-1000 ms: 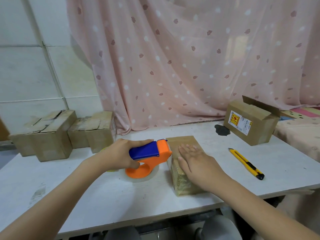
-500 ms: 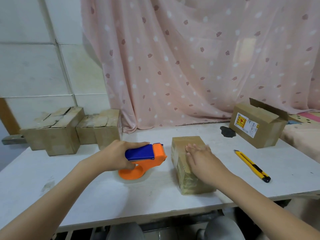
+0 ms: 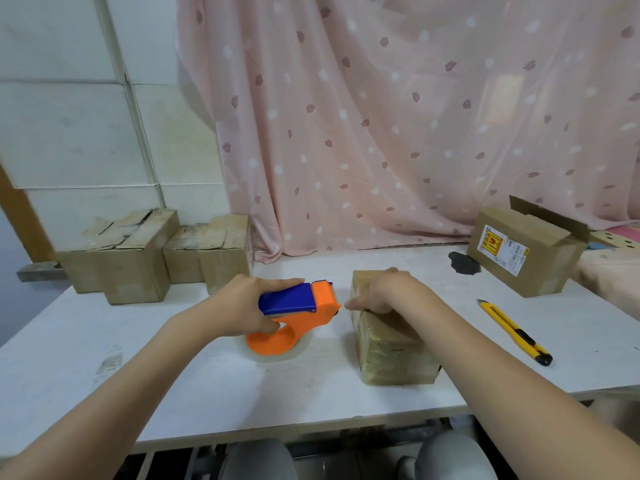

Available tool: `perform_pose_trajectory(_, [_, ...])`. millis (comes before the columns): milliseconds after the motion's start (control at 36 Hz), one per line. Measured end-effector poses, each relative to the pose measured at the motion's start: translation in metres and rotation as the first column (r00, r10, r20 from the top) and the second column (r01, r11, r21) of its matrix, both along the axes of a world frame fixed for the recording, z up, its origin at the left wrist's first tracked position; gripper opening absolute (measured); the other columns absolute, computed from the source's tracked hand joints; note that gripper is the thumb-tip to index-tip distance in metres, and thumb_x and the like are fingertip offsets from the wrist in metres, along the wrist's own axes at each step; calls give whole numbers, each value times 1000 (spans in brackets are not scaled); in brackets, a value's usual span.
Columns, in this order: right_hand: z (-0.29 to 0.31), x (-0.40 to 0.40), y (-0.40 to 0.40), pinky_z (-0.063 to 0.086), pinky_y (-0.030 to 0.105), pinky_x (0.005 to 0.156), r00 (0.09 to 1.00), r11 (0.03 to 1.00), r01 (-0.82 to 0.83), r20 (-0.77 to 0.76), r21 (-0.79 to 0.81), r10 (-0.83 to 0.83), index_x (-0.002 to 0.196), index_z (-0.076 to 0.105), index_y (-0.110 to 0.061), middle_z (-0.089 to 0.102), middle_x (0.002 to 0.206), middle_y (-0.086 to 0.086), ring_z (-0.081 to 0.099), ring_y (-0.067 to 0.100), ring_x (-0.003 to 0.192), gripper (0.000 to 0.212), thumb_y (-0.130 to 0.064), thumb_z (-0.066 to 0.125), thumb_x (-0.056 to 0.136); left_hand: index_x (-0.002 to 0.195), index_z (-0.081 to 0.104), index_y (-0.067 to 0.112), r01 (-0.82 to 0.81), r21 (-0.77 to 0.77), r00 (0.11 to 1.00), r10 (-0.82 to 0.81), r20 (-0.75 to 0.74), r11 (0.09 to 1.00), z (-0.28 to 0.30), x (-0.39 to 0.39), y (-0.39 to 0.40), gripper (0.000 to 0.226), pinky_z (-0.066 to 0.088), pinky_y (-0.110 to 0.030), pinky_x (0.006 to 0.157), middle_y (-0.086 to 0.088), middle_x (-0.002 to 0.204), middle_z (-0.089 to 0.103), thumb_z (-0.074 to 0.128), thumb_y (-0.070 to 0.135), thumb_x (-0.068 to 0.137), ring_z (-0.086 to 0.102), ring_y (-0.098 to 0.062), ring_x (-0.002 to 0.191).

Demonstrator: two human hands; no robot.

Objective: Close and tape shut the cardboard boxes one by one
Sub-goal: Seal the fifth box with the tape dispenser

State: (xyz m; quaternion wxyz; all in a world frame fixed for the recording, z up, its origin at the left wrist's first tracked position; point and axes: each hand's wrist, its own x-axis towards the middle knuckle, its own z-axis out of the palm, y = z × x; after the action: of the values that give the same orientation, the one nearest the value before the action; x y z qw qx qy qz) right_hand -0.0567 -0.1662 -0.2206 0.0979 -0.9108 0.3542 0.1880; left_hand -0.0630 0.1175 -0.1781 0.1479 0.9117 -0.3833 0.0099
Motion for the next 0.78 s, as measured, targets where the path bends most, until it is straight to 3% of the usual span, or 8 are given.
perform_pose_trajectory(83, [33, -30, 22, 47, 45, 83, 997, 1000, -26, 67, 16, 25, 150, 32, -16, 46, 137, 10, 50, 40, 115, 146, -88, 64, 27, 143, 34, 60, 4, -4, 1000, -4, 1, 1000, 0, 0, -1, 80, 31, -14, 54, 19, 70, 51, 75, 35, 78, 51, -5, 67])
perform_pose_trajectory(194, [66, -62, 39, 44, 40, 87, 994, 998, -66, 91, 19, 64, 148, 37, -14, 47, 143, 8, 51, 36, 123, 97, -74, 61, 76, 143, 34, 58, 4, 14, 1000, -4, -5, 1000, 1, 1, -2, 80, 31, -15, 54, 20, 70, 50, 75, 33, 79, 50, -5, 67])
perform_pose_trajectory(333, [74, -66, 37, 42, 35, 81, 987, 988, -151, 66, 19, 149, 123, 56, -16, 54, 114, 6, 53, 30, 101, 57, -62, 56, 89, 144, 33, 59, 12, 33, 1000, -12, -6, 999, 2, 2, -3, 81, 32, -17, 55, 20, 71, 51, 75, 34, 79, 50, -7, 68])
perform_pose_trajectory(444, [85, -73, 39, 39, 29, 78, 982, 980, -189, 27, 55, 188, 96, 55, -17, 50, 107, 7, 48, 29, 91, 30, -46, 53, 96, 142, 31, 62, 27, 44, 1000, -27, -5, 999, 2, 3, -1, 82, 33, -19, 56, 19, 72, 51, 75, 36, 79, 52, -9, 69])
perform_pose_trajectory(500, [93, -78, 38, 38, 29, 80, 979, 976, -202, 48, 79, 198, 96, 55, -15, 47, 111, 8, 45, 28, 94, 28, -42, 50, 100, 141, 30, 64, 36, 43, 999, -36, -9, 998, 2, 3, 0, 82, 34, -19, 57, 20, 72, 51, 75, 36, 79, 52, -10, 70])
perform_pose_trajectory(556, [98, -85, 32, 40, 32, 82, 974, 970, -224, 60, 95, 219, 110, 57, -10, 50, 116, 11, 48, 29, 96, 42, -49, 56, 95, 140, 31, 64, 39, 22, 999, -39, -13, 999, 0, 4, 1, 80, 34, -17, 57, 22, 75, 53, 75, 34, 79, 53, -10, 71])
perform_pose_trajectory(639, [100, -91, 22, 45, 36, 77, 975, 960, -196, 141, 201, 170, 94, 54, -8, 56, 103, 13, 56, 33, 87, 49, -54, 67, 85, 140, 32, 65, 45, -25, 999, -45, 3, 999, -6, 2, 1, 80, 38, -15, 57, 23, 79, 56, 75, 35, 79, 54, -9, 73])
perform_pose_trajectory(778, [96, -96, 3, 38, 29, 48, 959, 932, -135, 281, 337, 37, 103, 47, -6, 53, 73, 7, 48, 24, 56, 57, -51, 75, 81, 133, 23, 75, 67, -91, 998, -66, 24, 994, -15, 0, -3, 84, 40, -16, 60, 17, 89, 62, 74, 39, 76, 56, -9, 79])
